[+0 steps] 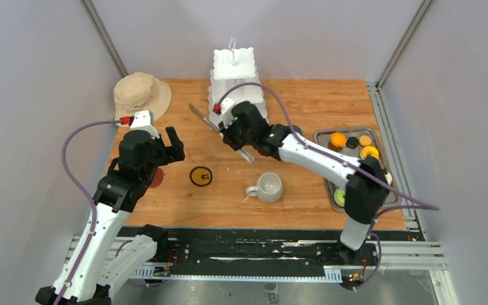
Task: Serve the afternoon tea
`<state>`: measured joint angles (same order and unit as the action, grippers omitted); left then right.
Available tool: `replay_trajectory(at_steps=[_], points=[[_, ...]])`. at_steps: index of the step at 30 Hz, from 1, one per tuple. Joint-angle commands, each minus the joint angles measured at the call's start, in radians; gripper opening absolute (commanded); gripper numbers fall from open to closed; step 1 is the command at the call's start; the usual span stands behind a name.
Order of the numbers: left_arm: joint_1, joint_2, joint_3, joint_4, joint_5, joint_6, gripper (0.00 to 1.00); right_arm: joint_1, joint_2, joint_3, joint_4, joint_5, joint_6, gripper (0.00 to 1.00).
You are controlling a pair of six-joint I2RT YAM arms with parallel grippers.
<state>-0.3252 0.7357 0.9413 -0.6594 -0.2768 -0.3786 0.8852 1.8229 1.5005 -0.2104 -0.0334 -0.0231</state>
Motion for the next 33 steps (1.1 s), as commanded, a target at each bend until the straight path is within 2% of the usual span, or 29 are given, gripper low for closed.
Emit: replay_trajectory(at_steps=[1, 8, 14, 19, 21, 25, 28, 33], points=[[-0.006, -0.005, 0.068, 0.021, -0.052, 0.031, 0.98, -0.038, -0.201, -0.005, -0.032, 0.073, 0.068, 0.01], [-0.006, 0.037, 0.044, 0.075, 0.019, 0.012, 0.98, -0.180, -0.498, -0.162, -0.266, 0.206, 0.187, 0.01], [-0.006, 0.128, 0.036, 0.131, 0.121, -0.002, 0.98, -0.359, -0.715, -0.230, -0.609, 0.327, 0.280, 0.01], [-0.006, 0.188, 0.031, 0.186, 0.178, -0.016, 0.98, -0.385, -0.867, -0.285, -0.738, 0.458, 0.294, 0.01], [-0.006, 0.205, 0.026, 0.207, 0.194, -0.019, 0.98, -0.420, -0.884, -0.283, -0.804, 0.458, 0.344, 0.01], [-0.006, 0.235, 0.022, 0.226, 0.223, -0.020, 0.98, -0.543, -0.829, -0.283, -0.977, 0.335, 0.417, 0.01], [-0.005, 0.252, 0.024, 0.230, 0.232, -0.013, 0.98, -0.570, -0.831, -0.329, -1.008, 0.291, 0.456, 0.01], [-0.006, 0.266, 0.021, 0.234, 0.241, -0.005, 0.98, -0.614, -0.806, -0.363, -1.073, 0.222, 0.487, 0.08]])
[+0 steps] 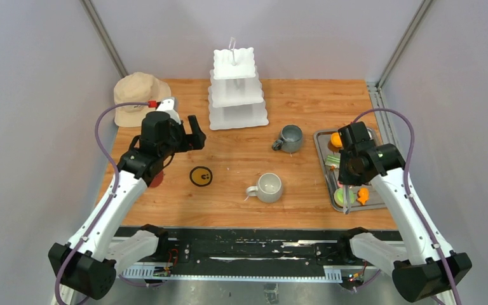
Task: Serve the afternoon tea
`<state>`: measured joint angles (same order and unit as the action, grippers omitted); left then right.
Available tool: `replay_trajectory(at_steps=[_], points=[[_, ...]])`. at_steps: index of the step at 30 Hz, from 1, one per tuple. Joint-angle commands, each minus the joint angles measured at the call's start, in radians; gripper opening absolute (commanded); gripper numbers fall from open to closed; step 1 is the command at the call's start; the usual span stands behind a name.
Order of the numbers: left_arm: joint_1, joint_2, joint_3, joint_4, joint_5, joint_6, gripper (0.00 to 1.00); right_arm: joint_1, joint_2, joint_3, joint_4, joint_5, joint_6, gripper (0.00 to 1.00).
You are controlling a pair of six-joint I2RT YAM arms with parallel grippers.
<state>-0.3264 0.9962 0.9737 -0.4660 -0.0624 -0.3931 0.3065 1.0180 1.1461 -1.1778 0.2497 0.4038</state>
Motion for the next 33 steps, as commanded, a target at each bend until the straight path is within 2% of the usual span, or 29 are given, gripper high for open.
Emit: replay_trajectory(at_steps=[1, 6, 10, 15, 18, 23, 33], points=[[-0.004, 0.009, -0.012, 0.041, 0.032, 0.011, 0.98, -0.038, -0.001, -0.015, -0.114, -0.070, 0.064, 0.10], [-0.005, 0.029, -0.011, 0.043, 0.067, 0.030, 0.98, -0.061, -0.001, -0.044, -0.144, -0.116, 0.072, 0.15], [-0.012, 0.058, 0.013, 0.023, 0.155, 0.071, 0.98, -0.075, 0.005, -0.063, -0.160, -0.124, 0.066, 0.18], [-0.041, 0.083, 0.046, -0.016, 0.162, 0.107, 0.98, -0.103, 0.025, -0.058, -0.131, -0.142, 0.058, 0.25], [-0.042, 0.081, 0.036, -0.013, 0.166, 0.108, 0.98, -0.162, 0.041, -0.056, -0.090, -0.187, 0.021, 0.29], [-0.041, 0.079, 0.034, -0.017, 0.170, 0.102, 0.98, -0.272, 0.075, -0.046, -0.044, -0.241, -0.057, 0.30], [-0.041, 0.076, 0.018, -0.016, 0.153, 0.101, 0.98, -0.290, 0.062, -0.053, -0.076, -0.238, -0.078, 0.32]])
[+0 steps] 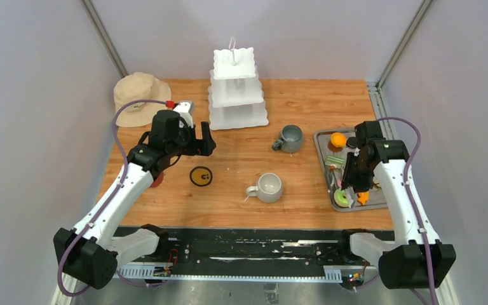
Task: Serve the afternoon tea
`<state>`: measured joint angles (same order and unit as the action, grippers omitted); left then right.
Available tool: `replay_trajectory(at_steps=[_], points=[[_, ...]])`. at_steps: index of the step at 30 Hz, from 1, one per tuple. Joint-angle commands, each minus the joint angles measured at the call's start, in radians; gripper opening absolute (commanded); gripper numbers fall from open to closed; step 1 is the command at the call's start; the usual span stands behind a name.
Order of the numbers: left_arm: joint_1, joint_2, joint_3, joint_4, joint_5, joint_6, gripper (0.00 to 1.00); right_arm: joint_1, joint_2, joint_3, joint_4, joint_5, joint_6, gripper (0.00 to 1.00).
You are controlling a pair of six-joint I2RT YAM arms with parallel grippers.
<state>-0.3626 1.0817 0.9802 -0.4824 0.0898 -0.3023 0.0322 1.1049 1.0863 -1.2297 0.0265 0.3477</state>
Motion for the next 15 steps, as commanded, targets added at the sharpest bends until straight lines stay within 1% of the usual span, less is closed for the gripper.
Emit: replay_trajectory(at_steps=[1, 4, 9, 15], points=[[-0.005, -0.006, 0.010, 0.005, -0.001, 0.010, 0.98, -0.015, -0.021, 0.000, -0.024, -0.024, -0.021, 0.32], [-0.005, 0.004, 0.011, 0.010, 0.002, 0.008, 0.98, -0.015, -0.001, -0.004, -0.021, -0.034, -0.023, 0.33], [-0.006, 0.002, 0.017, -0.003, -0.009, 0.022, 0.98, -0.015, 0.031, 0.027, -0.044, 0.028, -0.019, 0.33], [-0.005, 0.003, 0.017, -0.012, -0.027, 0.031, 0.98, -0.015, 0.037, 0.041, -0.057, 0.017, -0.024, 0.33]])
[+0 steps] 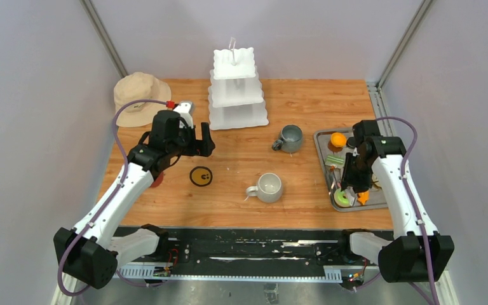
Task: Serve the afternoon tea
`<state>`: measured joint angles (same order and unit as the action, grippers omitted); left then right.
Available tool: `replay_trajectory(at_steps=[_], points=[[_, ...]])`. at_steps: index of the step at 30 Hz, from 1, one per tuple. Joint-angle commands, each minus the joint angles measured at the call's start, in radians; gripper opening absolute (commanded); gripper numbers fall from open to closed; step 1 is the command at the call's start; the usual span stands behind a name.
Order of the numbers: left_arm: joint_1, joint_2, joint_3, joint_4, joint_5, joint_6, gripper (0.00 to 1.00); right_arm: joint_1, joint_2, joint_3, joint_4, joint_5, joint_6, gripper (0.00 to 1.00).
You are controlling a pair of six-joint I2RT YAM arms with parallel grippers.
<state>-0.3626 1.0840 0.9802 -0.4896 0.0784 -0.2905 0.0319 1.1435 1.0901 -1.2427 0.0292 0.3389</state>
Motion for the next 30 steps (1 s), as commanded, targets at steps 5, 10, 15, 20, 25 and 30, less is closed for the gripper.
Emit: replay_trajectory(at_steps=[5, 10, 15, 20, 25, 30], points=[[-0.005, 0.011, 0.025, -0.003, -0.011, 0.018, 0.98, -0.015, -0.021, 0.060, -0.072, 0.030, -0.013, 0.32], [-0.005, 0.021, 0.034, 0.000, -0.011, 0.017, 0.98, -0.015, -0.046, 0.105, -0.122, 0.068, -0.005, 0.32], [-0.006, 0.035, 0.043, 0.004, -0.009, 0.019, 0.98, -0.015, -0.081, 0.138, -0.184, 0.050, 0.011, 0.32], [-0.006, 0.049, 0.049, 0.010, -0.011, 0.025, 0.98, -0.013, -0.144, 0.140, -0.253, 0.000, 0.029, 0.33], [-0.006, 0.061, 0.047, 0.023, -0.001, 0.021, 0.98, -0.013, -0.177, 0.140, -0.301, -0.053, 0.042, 0.34], [-0.007, 0.056, 0.038, 0.027, -0.002, 0.016, 0.98, -0.013, -0.199, 0.067, -0.271, -0.087, 0.049, 0.34]])
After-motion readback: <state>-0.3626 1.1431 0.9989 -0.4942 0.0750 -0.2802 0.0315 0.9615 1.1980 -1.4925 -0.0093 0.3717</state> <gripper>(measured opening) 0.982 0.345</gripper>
